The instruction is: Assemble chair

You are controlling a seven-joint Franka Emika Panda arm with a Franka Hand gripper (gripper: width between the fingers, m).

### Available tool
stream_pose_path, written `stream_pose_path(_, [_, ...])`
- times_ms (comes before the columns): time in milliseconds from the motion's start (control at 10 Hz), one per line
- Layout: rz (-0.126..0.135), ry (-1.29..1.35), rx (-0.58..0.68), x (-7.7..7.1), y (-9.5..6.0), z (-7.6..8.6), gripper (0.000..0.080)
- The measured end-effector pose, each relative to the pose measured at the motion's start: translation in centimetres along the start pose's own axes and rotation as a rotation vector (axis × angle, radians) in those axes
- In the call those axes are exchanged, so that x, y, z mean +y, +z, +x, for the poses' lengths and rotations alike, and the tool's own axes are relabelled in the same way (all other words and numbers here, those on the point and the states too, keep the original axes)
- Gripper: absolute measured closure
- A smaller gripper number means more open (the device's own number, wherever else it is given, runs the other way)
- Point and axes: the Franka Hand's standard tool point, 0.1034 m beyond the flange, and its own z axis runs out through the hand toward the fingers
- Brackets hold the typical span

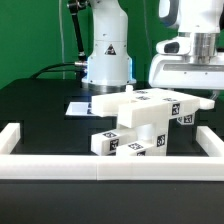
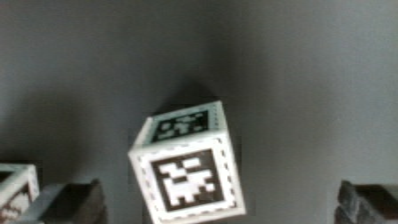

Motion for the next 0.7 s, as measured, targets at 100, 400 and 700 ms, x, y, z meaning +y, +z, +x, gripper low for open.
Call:
stream_pose_path(100, [-0.005, 0.001, -0.005, 0.2, 0.3, -0.1, 0.0150])
stream_pose_path(400, [-0.021, -0.001, -0.012, 0.6, 1.4, -0.7, 0.0150])
stream_pose_path(700, [-0.034, -0.007, -0.021, 0.8, 2.4, -1.2, 0.0150])
